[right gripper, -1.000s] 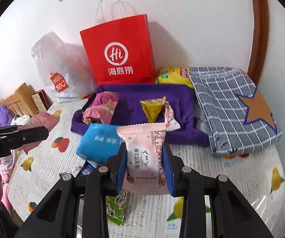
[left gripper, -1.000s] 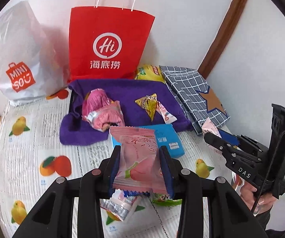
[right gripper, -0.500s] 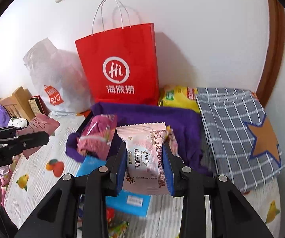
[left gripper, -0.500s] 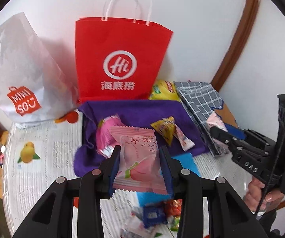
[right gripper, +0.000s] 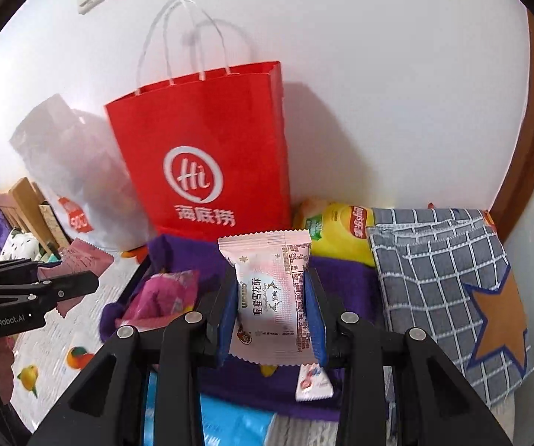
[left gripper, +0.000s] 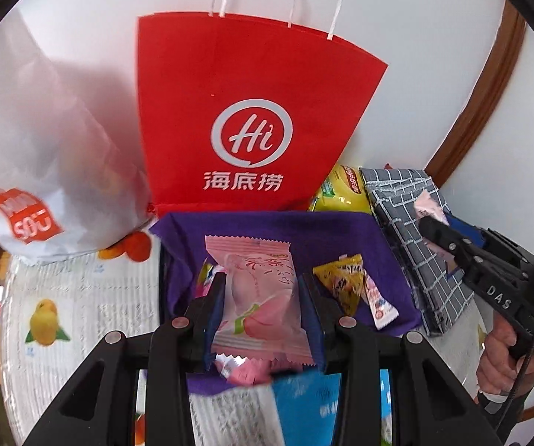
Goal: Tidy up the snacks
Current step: 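Carry both pink cake packets over the purple towel with both tools, then lower the packets onto the towel and open both tools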
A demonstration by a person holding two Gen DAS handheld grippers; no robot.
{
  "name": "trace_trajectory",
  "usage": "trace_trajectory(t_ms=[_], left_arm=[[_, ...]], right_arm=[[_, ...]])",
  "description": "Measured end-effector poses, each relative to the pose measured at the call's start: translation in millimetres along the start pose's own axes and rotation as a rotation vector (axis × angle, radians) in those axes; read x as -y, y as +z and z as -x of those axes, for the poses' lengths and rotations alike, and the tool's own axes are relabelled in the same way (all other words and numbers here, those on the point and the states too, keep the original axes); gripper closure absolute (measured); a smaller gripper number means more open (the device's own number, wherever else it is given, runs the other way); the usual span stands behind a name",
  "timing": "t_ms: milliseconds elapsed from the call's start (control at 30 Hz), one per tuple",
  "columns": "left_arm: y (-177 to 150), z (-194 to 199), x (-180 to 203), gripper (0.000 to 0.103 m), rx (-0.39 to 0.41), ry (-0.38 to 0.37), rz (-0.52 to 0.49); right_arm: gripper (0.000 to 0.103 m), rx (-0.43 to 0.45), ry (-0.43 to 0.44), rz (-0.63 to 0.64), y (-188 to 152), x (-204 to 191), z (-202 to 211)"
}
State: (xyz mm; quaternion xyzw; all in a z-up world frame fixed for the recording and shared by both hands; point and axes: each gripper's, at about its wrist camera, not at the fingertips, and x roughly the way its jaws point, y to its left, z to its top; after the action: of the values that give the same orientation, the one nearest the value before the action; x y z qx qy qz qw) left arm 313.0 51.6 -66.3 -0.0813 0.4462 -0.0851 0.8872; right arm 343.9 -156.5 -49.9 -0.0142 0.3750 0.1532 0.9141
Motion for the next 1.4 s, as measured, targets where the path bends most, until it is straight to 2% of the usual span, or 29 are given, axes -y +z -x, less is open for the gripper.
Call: trace_trajectory(t_ms=[233,300,467,600,900,1233,1400], left_arm=[[3.2,-39.5,-4.2,0.067,-0.026,-0.044,0.018],[2.8,-54.1,-6.5,0.067,-0.074,-0.038,0.012],[0.6,-61.0,-15.5,0.067,-0.088,-0.059,0.043],[-0.4,-63.6,-16.9,0.067,-0.088,-0.041,0.042],[-0.1,-72.2,-13.9,0.067,-0.104,-0.047,0.038],[-1.7,-77.1,-11.8,0.067,-0.118,-0.050,0.033],[-2.5,-81.1,-10.4,0.067,-0.130,-0.042,0.030]], right_arm=[[0.069,-0.087,0.004,-0.001,-6.8,15.3,-44.3],[0.069,-0.106,-0.013,0.001,-11.0,20.6,-54.0],[0.069,-0.154,-0.028,-0.014,-16.3,32.2,-74.3],[0.069,-0.187,-0.043,-0.017,-21.1,36.7,-87.3],[0.069,-0.252,-0.066,0.007,-26.7,37.8,-102.2],[0.069,-0.269,-0.068,0.008,-27.8,41.2,-105.0],[0.068,-0.278,-0.037,-0.014,-27.6,42.1,-104.4]])
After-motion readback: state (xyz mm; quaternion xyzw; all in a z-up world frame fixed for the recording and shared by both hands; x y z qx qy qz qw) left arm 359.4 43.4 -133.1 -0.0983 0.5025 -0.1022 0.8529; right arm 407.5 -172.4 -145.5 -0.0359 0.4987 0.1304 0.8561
